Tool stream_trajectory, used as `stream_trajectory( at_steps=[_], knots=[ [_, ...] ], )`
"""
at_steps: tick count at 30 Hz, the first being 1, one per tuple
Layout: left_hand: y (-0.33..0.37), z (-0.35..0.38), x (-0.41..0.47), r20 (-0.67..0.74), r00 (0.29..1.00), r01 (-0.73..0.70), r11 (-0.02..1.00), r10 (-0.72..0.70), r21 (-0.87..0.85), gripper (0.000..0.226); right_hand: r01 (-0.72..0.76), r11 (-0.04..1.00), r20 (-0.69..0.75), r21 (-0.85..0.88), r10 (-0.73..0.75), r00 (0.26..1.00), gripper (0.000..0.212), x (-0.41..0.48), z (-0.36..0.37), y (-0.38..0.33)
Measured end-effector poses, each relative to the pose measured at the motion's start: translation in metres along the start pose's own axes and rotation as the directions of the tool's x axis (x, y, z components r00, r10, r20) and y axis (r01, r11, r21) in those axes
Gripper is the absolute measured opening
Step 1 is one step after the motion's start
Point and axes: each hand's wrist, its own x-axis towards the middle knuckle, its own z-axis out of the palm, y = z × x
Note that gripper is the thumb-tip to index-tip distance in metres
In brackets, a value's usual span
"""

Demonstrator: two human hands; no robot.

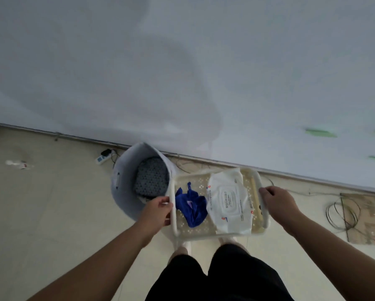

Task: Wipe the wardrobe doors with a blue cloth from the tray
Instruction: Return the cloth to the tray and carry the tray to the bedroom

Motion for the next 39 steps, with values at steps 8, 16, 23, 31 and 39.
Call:
stream_trajectory(
  at_steps=[8, 16, 23, 31, 39],
  knots=[
    [-0.070, 0.024, -0.082, -0.212, 0.962, 0.086, 0.929, -0.172, -0.360, 0.019, 0.218, 0.951, 0.254, -0.220, -0.160, 0.954, 0.033, 0.011, 0.013, -0.029],
    [-0.176, 0.056, -0.158, -0.370, 0.866, -0.024, 0.711, -0.337, -0.703, 0.017, 0.534, 0.753, 0.524, -0.384, -0.298, 0.798, 0.032, -0.035, 0.063, -0.074],
    [-0.283, 0.094, -0.235, -0.413, 0.782, -0.169, 0.480, -0.467, -0.861, 0.015, 0.774, 0.460, 0.751, -0.436, -0.288, 0.594, 0.031, -0.128, 0.133, -0.073],
    [-0.399, 0.152, -0.304, -0.422, 0.641, -0.342, 0.254, -0.641, -0.905, 0.019, 0.906, 0.173, 0.883, -0.386, -0.216, 0.417, 0.031, -0.249, 0.221, -0.022],
    [-0.471, 0.197, -0.363, -0.340, 0.519, -0.481, 0.061, -0.785, -0.875, 0.017, 0.968, -0.080, 0.969, -0.236, -0.096, 0.229, 0.035, -0.361, 0.288, 0.031]
  ],
)
